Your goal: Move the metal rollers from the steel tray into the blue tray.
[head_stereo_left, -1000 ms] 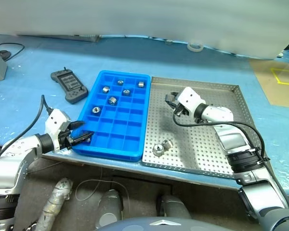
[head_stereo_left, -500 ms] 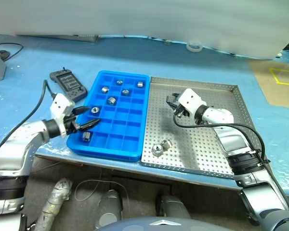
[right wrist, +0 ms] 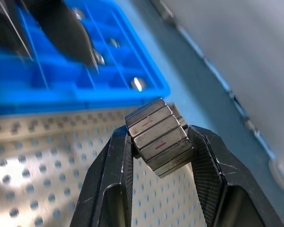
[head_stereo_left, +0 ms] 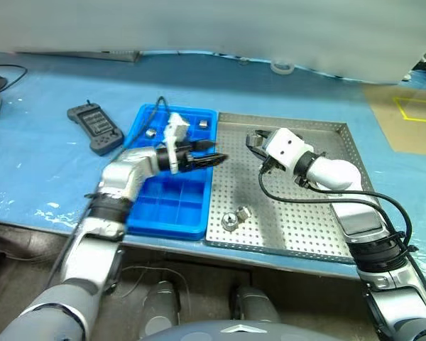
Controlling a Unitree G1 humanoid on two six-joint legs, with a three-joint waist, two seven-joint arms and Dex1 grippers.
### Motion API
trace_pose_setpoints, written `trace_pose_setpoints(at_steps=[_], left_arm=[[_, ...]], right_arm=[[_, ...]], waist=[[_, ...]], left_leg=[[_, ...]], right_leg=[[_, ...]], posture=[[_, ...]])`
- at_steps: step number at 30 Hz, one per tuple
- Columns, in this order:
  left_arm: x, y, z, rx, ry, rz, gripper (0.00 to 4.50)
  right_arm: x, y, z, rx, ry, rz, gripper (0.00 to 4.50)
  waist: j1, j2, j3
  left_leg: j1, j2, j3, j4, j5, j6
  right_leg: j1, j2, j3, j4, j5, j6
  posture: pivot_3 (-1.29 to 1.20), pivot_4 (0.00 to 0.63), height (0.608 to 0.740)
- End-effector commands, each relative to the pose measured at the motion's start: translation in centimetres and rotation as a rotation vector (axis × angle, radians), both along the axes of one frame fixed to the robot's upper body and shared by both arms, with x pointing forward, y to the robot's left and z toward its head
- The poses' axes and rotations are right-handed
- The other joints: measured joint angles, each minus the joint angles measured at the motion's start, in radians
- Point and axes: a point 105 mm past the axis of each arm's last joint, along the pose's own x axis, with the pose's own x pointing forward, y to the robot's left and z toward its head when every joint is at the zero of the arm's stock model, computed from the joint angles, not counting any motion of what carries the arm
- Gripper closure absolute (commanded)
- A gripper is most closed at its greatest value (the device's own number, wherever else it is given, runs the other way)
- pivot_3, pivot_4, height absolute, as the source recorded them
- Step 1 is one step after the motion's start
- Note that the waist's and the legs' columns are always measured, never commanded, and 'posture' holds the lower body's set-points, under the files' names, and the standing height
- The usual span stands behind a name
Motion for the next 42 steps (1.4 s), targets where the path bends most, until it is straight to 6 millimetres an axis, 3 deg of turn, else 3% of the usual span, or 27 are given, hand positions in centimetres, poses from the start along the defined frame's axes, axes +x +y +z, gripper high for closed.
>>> trace_pose_setpoints(at_steps=[1, 4, 9, 15, 24, 28, 35, 42], left_arm=[[0.5, -2.1, 1.7, -0.068, -0.029, -0.05, 0.52], [0.1, -3.8, 2.3, -0.125, 0.001, -0.098, 0.52], [0.3, -4.3, 2.3, -0.147, 0.013, -0.099, 0.52], [-0.7, -3.7, 3.0, -0.162, -0.007, -0.163, 0.52], [-3.3, -1.6, 1.0, 0.027, -0.138, -0.261, 0.52], [-1.9, -1.1, 0.7, 0.012, -0.096, -0.174, 0.52], [-1.0, -2.9, 2.8, -0.136, -0.035, -0.141, 0.52], [-0.4, -4.4, 2.6, -0.165, 0.022, -0.133, 0.52]], right_arm=[[-1.2, 0.7, 1.7, -0.014, -0.063, 0.027, 3.14], [-1.4, 0.5, 1.6, -0.02, -0.059, 0.012, 3.14], [-1.6, 0.2, 1.4, -0.023, -0.043, -0.003, 3.14], [-1.5, -1.2, 0.3, -0.022, -0.001, -0.048, 3.14], [-1.1, -2.9, -1.6, -0.046, 0.045, -0.097, 3.14], [-1.2, -2.0, -1.3, -0.037, 0.037, -0.069, 3.14], [-1.4, -1.0, -0.4, -0.045, 0.012, -0.024, 3.14], [-1.8, -0.4, 0.5, -0.035, -0.01, 0.01, 3.14]], waist=[[-0.008, 0.0, 0.0], [-0.02, -0.001, 0.0], [-0.036, 0.0, 0.0], [-0.037, 0.0, 0.0], [-0.037, 0.002, 0.0], [-0.036, 0.002, 0.0], [-0.036, 0.002, 0.0], [-0.037, 0.002, 0.0]], left_leg=[[0.0, 0.0, 0.0, 0.002, -0.001, 0.001], [-0.001, 0.0, 0.001, 0.006, -0.003, 0.005], [-0.001, 0.001, 0.001, 0.006, -0.003, 0.005], [-0.003, 0.0, 0.001, 0.009, -0.005, 0.009], [-0.003, 0.0, 0.002, 0.01, -0.006, 0.01], [-0.003, 0.0, 0.002, 0.01, -0.006, 0.01], [-0.004, 0.0, 0.002, 0.012, -0.006, 0.011], [-0.004, 0.0, 0.002, 0.012, -0.006, 0.011]], right_leg=[[0.001, 0.0, 0.0, 0.0, 0.0, 0.0], [0.001, -0.001, 0.002, 0.0, 0.0, 0.0], [0.001, -0.001, 0.001, 0.0, 0.0, -0.001], [0.001, -0.002, 0.001, 0.0, -0.003, -0.005], [0.001, -0.004, 0.001, 0.0, -0.003, -0.005], [0.001, -0.004, 0.001, 0.0, -0.003, -0.005], [0.001, -0.004, 0.001, 0.0, -0.003, -0.006], [0.001, -0.004, 0.001, 0.0, -0.003, -0.005]], posture=[[-0.23, 0.15, 0.74], [-0.24, 0.15, 0.74], [-0.27, 0.15, 0.74], [-0.28, 0.15, 0.74], [-0.26, 0.15, 0.74], [-0.25, 0.15, 0.74], [-0.25, 0.15, 0.74], [-0.26, 0.15, 0.74]])
